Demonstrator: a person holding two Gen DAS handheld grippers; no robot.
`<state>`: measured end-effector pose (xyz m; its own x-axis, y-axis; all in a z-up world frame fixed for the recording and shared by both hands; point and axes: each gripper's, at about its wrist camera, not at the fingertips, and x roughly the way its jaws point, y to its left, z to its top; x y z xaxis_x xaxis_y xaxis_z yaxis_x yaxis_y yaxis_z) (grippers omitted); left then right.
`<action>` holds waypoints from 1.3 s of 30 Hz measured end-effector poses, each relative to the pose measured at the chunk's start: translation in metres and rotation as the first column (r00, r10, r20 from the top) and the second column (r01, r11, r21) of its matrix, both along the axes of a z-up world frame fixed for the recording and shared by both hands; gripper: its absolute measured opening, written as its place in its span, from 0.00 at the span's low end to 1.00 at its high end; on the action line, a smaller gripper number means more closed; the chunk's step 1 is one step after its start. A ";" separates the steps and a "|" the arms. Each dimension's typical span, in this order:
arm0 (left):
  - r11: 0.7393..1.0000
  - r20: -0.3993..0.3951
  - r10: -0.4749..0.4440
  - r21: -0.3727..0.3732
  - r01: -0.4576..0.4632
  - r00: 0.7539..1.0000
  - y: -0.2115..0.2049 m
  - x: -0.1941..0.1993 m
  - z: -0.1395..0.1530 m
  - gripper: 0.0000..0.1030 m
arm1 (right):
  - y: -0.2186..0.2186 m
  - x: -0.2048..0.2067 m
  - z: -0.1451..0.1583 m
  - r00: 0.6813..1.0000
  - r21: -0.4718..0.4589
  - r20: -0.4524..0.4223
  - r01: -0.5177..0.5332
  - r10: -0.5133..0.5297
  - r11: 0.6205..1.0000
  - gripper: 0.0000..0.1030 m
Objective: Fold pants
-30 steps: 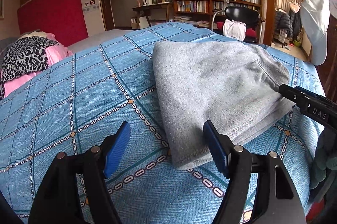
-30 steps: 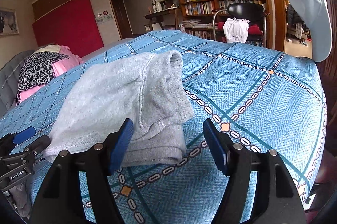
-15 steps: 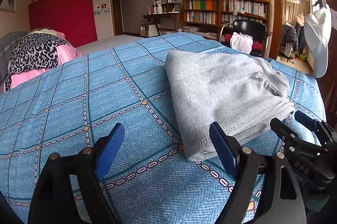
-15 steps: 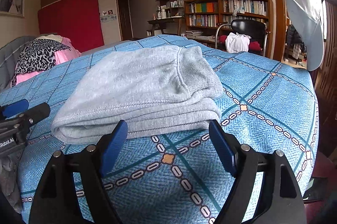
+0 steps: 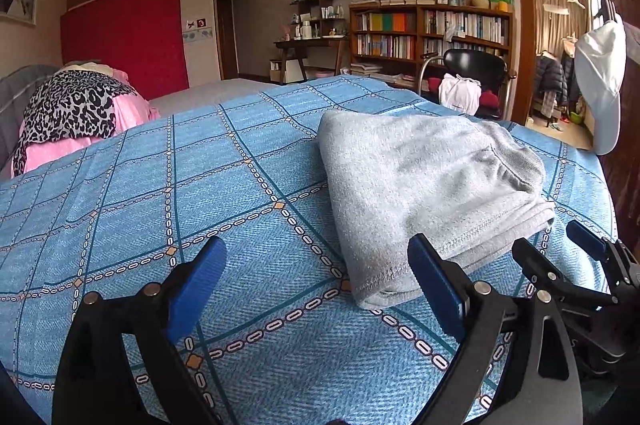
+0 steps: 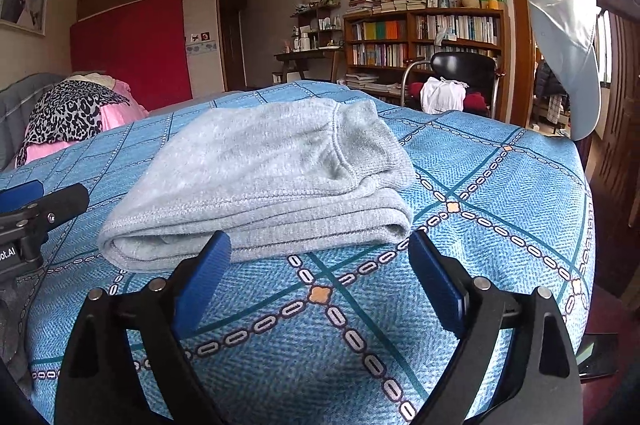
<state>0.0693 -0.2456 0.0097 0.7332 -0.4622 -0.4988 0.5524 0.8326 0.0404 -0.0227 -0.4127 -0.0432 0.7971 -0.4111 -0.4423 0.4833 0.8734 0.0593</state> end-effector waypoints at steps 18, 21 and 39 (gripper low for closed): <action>1.000 0.021 0.012 -0.010 -0.012 1.000 0.003 -0.003 0.003 0.92 | 0.006 -0.009 0.024 1.000 -0.004 -0.003 -0.014 0.014 1.000 0.97; 1.000 0.022 0.011 -0.009 -0.011 1.000 0.002 -0.003 0.002 0.92 | 0.009 -0.008 0.025 1.000 -0.009 -0.009 -0.017 0.017 1.000 0.97; 1.000 0.030 0.002 -0.004 -0.002 1.000 0.001 -0.005 0.002 0.92 | 0.012 -0.008 0.028 1.000 -0.013 -0.010 -0.019 0.019 1.000 0.97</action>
